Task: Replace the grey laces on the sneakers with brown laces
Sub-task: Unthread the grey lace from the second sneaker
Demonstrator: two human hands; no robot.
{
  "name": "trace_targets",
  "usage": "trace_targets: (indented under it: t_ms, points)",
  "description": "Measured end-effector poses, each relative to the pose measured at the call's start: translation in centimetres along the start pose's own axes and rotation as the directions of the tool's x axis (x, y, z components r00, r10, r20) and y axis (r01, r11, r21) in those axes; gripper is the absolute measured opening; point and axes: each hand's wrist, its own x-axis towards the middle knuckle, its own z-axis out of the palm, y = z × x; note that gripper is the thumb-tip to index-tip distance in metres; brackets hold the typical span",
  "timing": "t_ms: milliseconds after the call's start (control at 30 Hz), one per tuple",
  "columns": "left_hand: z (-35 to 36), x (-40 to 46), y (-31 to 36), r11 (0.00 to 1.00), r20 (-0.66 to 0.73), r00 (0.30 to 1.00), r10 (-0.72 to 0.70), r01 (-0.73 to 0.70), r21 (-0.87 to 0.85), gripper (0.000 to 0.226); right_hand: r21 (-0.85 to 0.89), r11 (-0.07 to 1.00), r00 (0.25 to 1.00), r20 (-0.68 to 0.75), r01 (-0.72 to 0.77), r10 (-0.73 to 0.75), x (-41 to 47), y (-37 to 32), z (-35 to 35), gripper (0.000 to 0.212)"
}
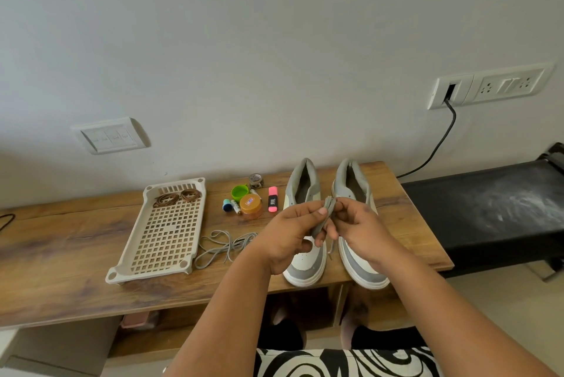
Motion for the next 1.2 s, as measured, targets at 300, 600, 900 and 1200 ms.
trace_targets:
  t_ms: [300, 600, 900, 1200]
  points:
    - [0.2, 0.5, -0.1, 0.981, -0.27, 0.958, 0.099, -0.14, -0.138, 0.026, -0.082, 0.996, 0.99, 0.143, 0.023, -0.011, -0.4, 0.3, 2.1, 0.021]
    - [-0.4, 1.1, -1.6, 0.789, -0.193, 0.955, 0.225, -0.062, 0.611, 0.041, 0.087, 0.977, 0.948, 0.269, -0.196, 0.167, -1.0, -2.2, -0.2, 0.029]
    - [1.1, 1.1, -1.3, 0.689, 0.027, 0.998, 0.056, -0.058, 0.722, 0.019, 0.665, 0.626, 0.898, 0.169, -0.408, 0.406, 0.0, -2.3, -4.4, 0.024]
    - [1.1, 0.3, -0.6, 0.922, 0.034, 0.999, -0.009, -0.004, 0.387, 0.026, 0.563, 0.74, 0.903, 0.026, -0.368, 0.429, 0.5, -1.3, -3.9, 0.021]
